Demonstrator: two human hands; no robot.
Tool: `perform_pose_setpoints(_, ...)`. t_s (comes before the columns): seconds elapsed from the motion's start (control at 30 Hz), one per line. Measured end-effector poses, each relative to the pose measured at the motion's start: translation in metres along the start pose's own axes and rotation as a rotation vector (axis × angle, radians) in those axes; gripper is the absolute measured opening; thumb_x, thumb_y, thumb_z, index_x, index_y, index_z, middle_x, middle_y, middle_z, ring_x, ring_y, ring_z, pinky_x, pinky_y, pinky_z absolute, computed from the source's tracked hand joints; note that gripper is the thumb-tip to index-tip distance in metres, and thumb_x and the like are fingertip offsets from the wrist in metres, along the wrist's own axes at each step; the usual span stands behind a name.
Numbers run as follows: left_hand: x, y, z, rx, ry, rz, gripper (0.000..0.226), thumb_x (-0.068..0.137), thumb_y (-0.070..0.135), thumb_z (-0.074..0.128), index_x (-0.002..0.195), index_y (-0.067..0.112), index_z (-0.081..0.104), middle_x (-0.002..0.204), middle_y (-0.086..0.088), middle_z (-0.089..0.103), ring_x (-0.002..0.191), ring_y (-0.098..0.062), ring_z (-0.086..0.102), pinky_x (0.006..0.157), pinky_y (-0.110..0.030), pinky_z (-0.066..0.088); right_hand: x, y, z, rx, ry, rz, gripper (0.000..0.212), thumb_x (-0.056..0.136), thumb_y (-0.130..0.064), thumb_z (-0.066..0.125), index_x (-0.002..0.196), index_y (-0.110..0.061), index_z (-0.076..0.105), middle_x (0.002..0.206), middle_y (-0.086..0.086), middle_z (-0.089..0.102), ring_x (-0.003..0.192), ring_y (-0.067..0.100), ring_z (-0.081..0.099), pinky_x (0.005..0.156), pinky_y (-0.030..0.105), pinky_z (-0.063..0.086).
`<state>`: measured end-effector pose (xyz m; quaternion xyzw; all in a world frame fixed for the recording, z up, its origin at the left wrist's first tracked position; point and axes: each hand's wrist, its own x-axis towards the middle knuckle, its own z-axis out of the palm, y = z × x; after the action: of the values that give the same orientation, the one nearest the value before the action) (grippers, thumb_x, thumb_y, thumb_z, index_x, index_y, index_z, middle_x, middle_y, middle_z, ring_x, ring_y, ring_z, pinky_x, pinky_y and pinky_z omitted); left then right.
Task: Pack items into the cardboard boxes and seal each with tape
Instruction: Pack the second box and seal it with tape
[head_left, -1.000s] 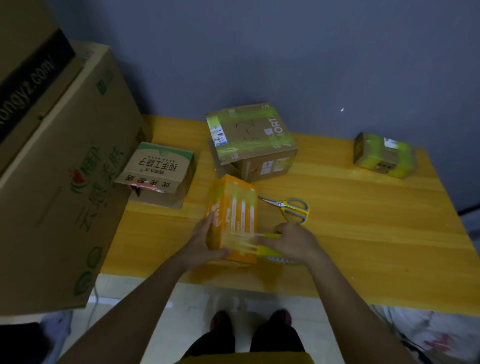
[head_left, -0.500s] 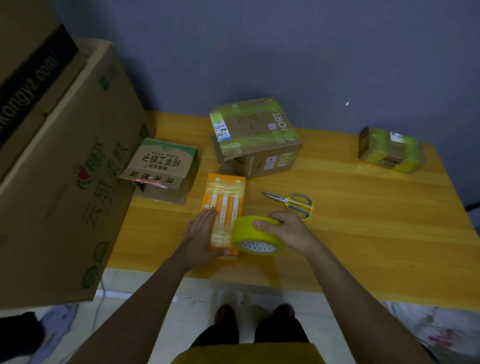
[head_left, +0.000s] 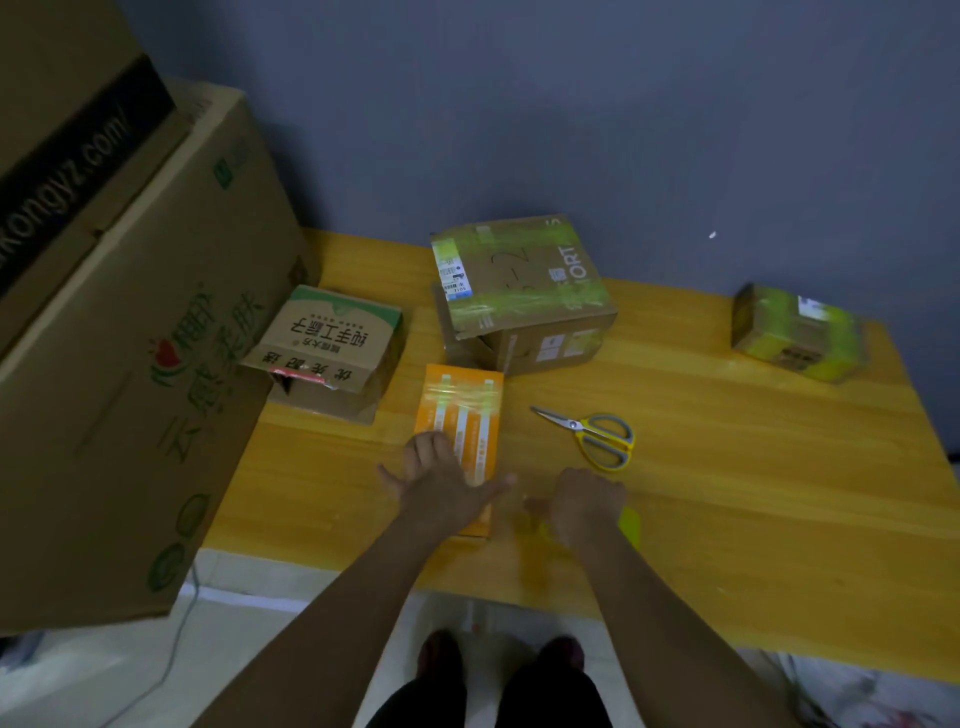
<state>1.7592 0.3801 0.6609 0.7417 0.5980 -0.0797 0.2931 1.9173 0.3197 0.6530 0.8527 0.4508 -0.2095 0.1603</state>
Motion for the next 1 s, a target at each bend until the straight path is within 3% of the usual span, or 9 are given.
perform_pose_setpoints(0.17,0.01,0.024,0.008,0.145,0.101,-0.141,0.091,0.078,0.071,0.054,0.14,0.015,0.017,0.144,-0.006,0.016,0.136,-0.027,0.016,0.098,-0.061,0.038,-0.006,-0.012,0.0,-0.096,0.024,-0.105,0.057,0.088,-0.064,0.047,0.12,-0.019,0.06,0.126,0.003,0.062,0.118,0.023,0.058,0.098,0.037,0.036)
perform_pose_setpoints(0.27,0.014,0.009,0.002,0.066,0.145,-0.094,0.088,0.076,0.066,0.059,0.137,0.015,0.021,0.14,-0.007,0.02,0.133,-0.03,0.019,0.096,-0.057,0.039,-0.008,0.018,-0.009,0.109,-0.014,-0.066,0.061,0.08,-0.076,0.047,0.094,-0.02,0.066,0.105,0.006,0.068,0.106,0.026,0.063,0.083,0.033,0.043)
perform_pose_setpoints(0.37,0.024,-0.019,-0.008,-0.254,0.083,0.042,0.077,0.064,0.062,0.064,0.123,0.02,0.037,0.126,-0.003,0.03,0.122,-0.026,0.027,0.098,-0.046,0.037,-0.019,0.039,-0.016,0.359,0.018,-0.087,0.064,0.072,-0.081,0.053,0.059,-0.019,0.044,0.063,0.001,0.053,0.077,0.024,0.061,0.061,0.032,0.036)
perform_pose_setpoints(0.47,0.023,-0.039,-0.003,-0.76,-0.065,0.092,0.038,0.08,0.039,0.072,0.105,0.026,0.046,0.107,0.007,0.045,0.112,-0.02,0.045,0.082,-0.022,0.044,-0.026,0.038,-0.023,0.339,0.086,-0.168,0.064,0.072,-0.079,0.054,0.056,-0.02,0.036,0.055,-0.003,0.042,0.065,0.021,0.052,0.058,0.032,0.033)
perform_pose_setpoints(0.57,0.015,-0.056,0.009,-0.948,-0.172,0.068,0.023,0.094,0.026,0.059,0.115,0.033,0.053,0.119,0.006,0.058,0.117,-0.019,0.055,0.088,-0.027,0.047,-0.023,0.046,-0.02,0.598,-0.023,-0.293,0.063,0.065,-0.078,0.063,0.055,-0.02,0.04,0.056,-0.008,0.034,0.058,0.006,0.039,0.056,0.03,0.028)
perform_pose_setpoints(0.67,0.009,-0.064,0.011,-0.725,0.006,0.249,0.034,0.097,0.028,0.054,0.129,0.04,0.048,0.129,0.014,0.05,0.124,-0.013,0.046,0.099,-0.033,0.042,-0.023,0.056,-0.014,0.863,-0.169,-0.381,0.049,0.067,-0.061,0.076,0.07,-0.014,0.06,0.066,-0.009,0.046,0.067,0.005,0.047,0.063,0.029,0.034)
perform_pose_setpoints(0.77,0.009,-0.05,0.014,-0.157,0.371,0.474,0.043,0.089,0.008,0.062,0.13,0.018,0.056,0.136,-0.009,0.049,0.125,-0.031,0.045,0.095,-0.042,0.043,-0.026,0.062,-0.011,1.01,-0.299,-0.375,0.02,0.08,-0.026,0.077,0.092,-0.013,0.068,0.082,-0.011,0.059,0.088,0.007,0.055,0.071,0.018,0.041)
perform_pose_setpoints(0.83,0.003,-0.033,0.019,-0.142,0.334,0.441,0.033,0.094,0.018,0.055,0.126,0.011,0.059,0.139,-0.012,0.048,0.126,-0.033,0.047,0.093,-0.044,0.047,-0.025,0.064,-0.007,1.034,-0.283,-0.371,0.027,0.081,-0.024,0.077,0.096,-0.002,0.07,0.086,-0.003,0.063,0.088,0.009,0.057,0.075,0.023,0.043)
perform_pose_setpoints(1.0,-0.002,-0.025,0.039,-0.102,0.283,0.345,0.074,0.096,0.062,0.018,0.126,0.004,0.053,0.139,-0.014,0.047,0.125,-0.036,0.048,0.081,-0.046,0.053,-0.029,0.055,0.006,1.07,-0.197,-0.381,0.031,0.077,-0.037,0.08,0.078,-0.008,0.07,0.069,0.002,0.057,0.068,0.009,0.052,0.064,0.03,0.038)
